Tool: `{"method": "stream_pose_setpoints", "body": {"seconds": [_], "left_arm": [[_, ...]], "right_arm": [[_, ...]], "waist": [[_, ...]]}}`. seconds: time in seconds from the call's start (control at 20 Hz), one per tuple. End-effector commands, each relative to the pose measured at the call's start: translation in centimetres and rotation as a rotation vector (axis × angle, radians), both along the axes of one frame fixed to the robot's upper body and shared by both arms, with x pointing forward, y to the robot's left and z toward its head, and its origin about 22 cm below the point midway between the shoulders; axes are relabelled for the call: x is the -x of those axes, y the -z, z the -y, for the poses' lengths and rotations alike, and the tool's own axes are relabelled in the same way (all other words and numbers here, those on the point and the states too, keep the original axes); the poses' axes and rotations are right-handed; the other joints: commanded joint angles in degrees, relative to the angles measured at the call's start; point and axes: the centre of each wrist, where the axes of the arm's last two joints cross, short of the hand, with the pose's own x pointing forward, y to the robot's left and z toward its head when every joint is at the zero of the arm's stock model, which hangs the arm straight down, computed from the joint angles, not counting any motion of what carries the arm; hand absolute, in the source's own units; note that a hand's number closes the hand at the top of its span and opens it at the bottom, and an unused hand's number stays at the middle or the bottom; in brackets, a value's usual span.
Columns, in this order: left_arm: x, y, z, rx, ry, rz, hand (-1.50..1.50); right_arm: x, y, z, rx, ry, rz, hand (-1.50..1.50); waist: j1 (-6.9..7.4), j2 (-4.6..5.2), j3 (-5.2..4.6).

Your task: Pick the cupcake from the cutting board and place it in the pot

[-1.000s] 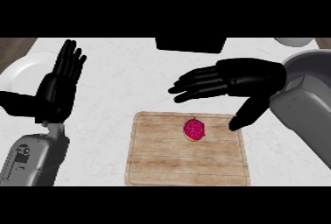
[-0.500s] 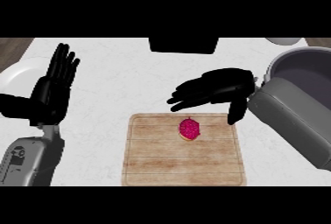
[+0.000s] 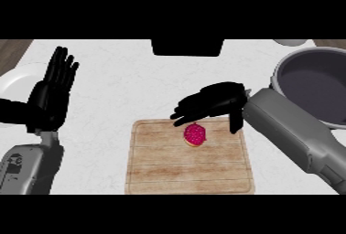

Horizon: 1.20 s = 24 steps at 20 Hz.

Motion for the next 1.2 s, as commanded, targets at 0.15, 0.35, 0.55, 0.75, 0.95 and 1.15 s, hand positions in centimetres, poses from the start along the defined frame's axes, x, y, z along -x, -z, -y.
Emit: {"method": "stream_pose_setpoints", "body": {"seconds": [0.15, 0.35, 0.55, 0.75, 0.95, 1.15], "left_arm": [[1.3, 0.8, -0.6, -0.002, -0.009, -0.008, 0.0], [1.8, -0.2, -0.1, 0.001, 0.001, -0.001, 0.0], [0.9, 1.2, -0.3, 0.014, -0.005, -0.012, 0.0], [0.8, -0.8, -1.0, 0.013, -0.013, -0.012, 0.0], [0.0, -0.1, -0.6, -0.005, -0.018, 0.0, 0.0], [-0.8, -0.8, -1.4, 0.005, -0.012, 0.006, 0.0]], "right_arm": [[0.0, 1.3, -0.6, -0.038, -0.118, -0.098, -1.5], [-0.2, 2.9, -2.1, 0.011, -0.073, -0.011, -1.5], [-0.4, 3.9, -3.1, 0.042, -0.057, -0.02, -1.5], [1.1, 6.1, -3.4, 0.022, -0.072, -0.022, -1.5], [1.3, 7.4, -5.3, -0.017, -0.09, -0.028, -1.5], [1.2, 7.8, -5.5, 0.033, -0.108, -0.045, -1.5]], "waist": [[-0.73, -0.41, -0.01], [-0.61, -0.43, 0.0], [-0.87, -0.36, -0.02], [-1.04, -0.44, -0.01], [-0.88, -0.26, -0.01], [-1.04, -0.29, -0.01]]}}
